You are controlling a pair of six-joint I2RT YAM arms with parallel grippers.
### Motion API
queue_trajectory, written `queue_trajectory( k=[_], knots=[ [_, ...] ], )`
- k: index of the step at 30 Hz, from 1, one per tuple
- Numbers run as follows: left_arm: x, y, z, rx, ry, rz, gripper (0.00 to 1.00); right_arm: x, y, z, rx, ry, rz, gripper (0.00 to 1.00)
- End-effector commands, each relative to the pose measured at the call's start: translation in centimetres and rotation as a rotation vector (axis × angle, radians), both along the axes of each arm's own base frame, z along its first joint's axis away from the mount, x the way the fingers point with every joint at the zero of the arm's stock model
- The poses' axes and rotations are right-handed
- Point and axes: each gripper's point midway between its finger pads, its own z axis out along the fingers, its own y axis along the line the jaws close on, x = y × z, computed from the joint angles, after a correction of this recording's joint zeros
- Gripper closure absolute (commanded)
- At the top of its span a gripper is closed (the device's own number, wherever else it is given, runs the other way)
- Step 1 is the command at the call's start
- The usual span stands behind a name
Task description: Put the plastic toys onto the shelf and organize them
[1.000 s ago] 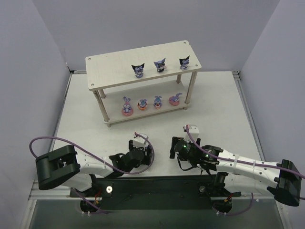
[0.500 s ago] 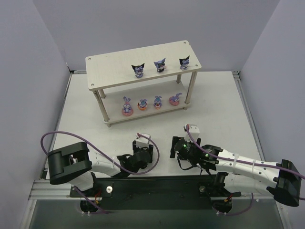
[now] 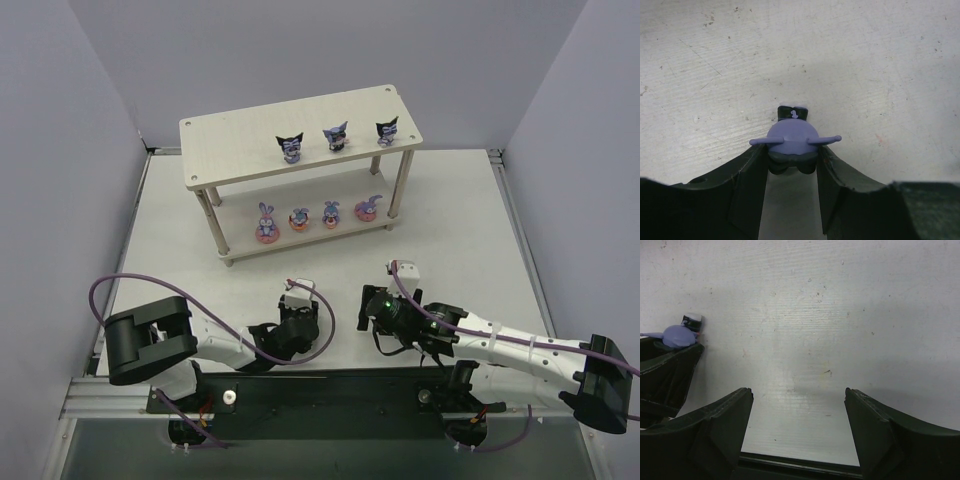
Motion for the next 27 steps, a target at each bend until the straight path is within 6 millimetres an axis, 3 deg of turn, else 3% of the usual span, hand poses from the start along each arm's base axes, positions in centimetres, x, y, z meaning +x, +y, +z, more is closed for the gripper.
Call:
queue_trajectory(
  k=[1,7,14,20,22,23,25,27],
  knots=[
    [0.0,-0.2,0.5,0.003,0.004,0.007,0.75,0.1,-1.3,-0.6,-0.047,0.000,-0.029,0.24],
    [0.0,0.0,2.1,0.001,-0.001,0.013,0.90,0.0,-1.6,-0.7,-0.035,-0.001,-0.037,0.24],
    [0.0,0.9,6.0,-0.032,-0.013,0.027,0.93,-0.1,-2.1,-0.9,-0.021,-0.003,-0.049,0.24],
    [0.1,2.8,11.3,-0.077,-0.046,0.059,0.96,-0.3,-2.4,-1.1,-0.014,-0.001,-0.057,0.24],
    [0.5,3.5,14.4,-0.130,-0.071,0.083,0.96,-0.3,-2.5,-1.2,-0.014,-0.001,-0.060,0.24],
    [0.6,4.5,14.7,-0.106,-0.063,0.095,0.96,-0.2,-2.6,-1.2,-0.016,-0.001,-0.064,0.24],
    [1.5,5.7,18.3,-0.157,-0.082,0.131,0.96,-0.2,-2.7,-1.3,-0.016,-0.001,-0.067,0.24],
    [2.2,7.8,19.9,-0.146,-0.073,0.161,0.98,-0.2,-2.7,-1.5,-0.018,0.002,-0.067,0.24]
  ],
)
